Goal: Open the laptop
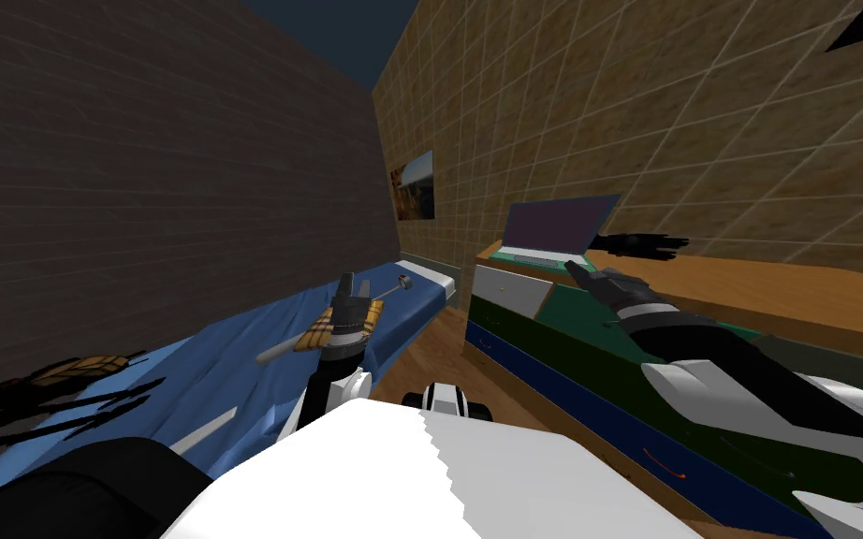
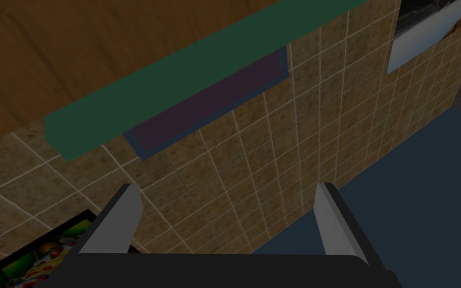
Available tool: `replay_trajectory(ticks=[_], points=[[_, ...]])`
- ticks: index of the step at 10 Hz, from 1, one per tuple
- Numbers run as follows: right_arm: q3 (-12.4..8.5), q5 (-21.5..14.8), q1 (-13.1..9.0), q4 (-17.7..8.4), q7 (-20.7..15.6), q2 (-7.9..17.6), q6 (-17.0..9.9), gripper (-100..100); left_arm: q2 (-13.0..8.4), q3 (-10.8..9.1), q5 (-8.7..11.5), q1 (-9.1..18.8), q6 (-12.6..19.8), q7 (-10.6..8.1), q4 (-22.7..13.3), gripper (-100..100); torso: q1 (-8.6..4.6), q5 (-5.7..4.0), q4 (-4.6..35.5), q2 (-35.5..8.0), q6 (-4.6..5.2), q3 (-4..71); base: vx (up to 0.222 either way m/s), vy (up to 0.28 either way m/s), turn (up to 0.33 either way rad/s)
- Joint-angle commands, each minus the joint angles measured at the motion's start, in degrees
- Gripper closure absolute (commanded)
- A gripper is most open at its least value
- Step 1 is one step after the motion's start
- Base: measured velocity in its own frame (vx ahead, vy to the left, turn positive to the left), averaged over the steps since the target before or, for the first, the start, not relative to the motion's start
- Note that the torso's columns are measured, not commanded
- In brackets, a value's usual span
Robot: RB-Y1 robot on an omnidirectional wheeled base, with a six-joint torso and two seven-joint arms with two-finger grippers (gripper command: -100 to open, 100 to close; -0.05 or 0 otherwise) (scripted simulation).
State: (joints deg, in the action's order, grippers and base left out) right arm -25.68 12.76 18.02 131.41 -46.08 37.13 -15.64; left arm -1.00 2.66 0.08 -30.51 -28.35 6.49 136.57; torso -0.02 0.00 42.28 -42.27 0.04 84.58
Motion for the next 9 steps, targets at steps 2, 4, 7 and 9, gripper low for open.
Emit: replay_trajectory(ticks=[2, 4, 7, 9], points=[[-2.01, 0.57, -0.54, -0.96, -3.22, 3.27, -5.15, -100, 0.00, 0.00, 0.00, 0.00, 0.00, 0.00, 0.00, 0, 0.02, 0.00, -0.01, 0.02, -0.02, 0.01, 0.017, 0.001, 0.103], [-3.80, 0.96, -0.64, -1.73, -5.98, 6.08, -8.49, -100, 0.00, 0.00, 0.00, 0.01, 0.00, 0.00, 0.00, 0, 0.03, 0.01, 0.01, -0.02, -0.09, -0.01, 0.021, 0.002, 0.221], [-5.57, 1.27, -0.67, -2.66, -8.69, 8.96, -12.70, -100, 0.00, 0.00, 0.00, 0.01, 0.00, 0.00, 0.00, 0, 0.04, 0.02, 0.00, 0.02, -0.10, 0.01, 0.021, 0.001, 0.147], [-7.31, 1.50, -0.63, -3.74, -11.36, 11.81, -15.60, -100, 0.00, 0.00, 0.00, -0.01, 0.00, 0.00, 0.00, 0, 0.00, -0.01, 0.01, -0.04, 0.01, -0.03, 0.019, 0.000, 0.145]])
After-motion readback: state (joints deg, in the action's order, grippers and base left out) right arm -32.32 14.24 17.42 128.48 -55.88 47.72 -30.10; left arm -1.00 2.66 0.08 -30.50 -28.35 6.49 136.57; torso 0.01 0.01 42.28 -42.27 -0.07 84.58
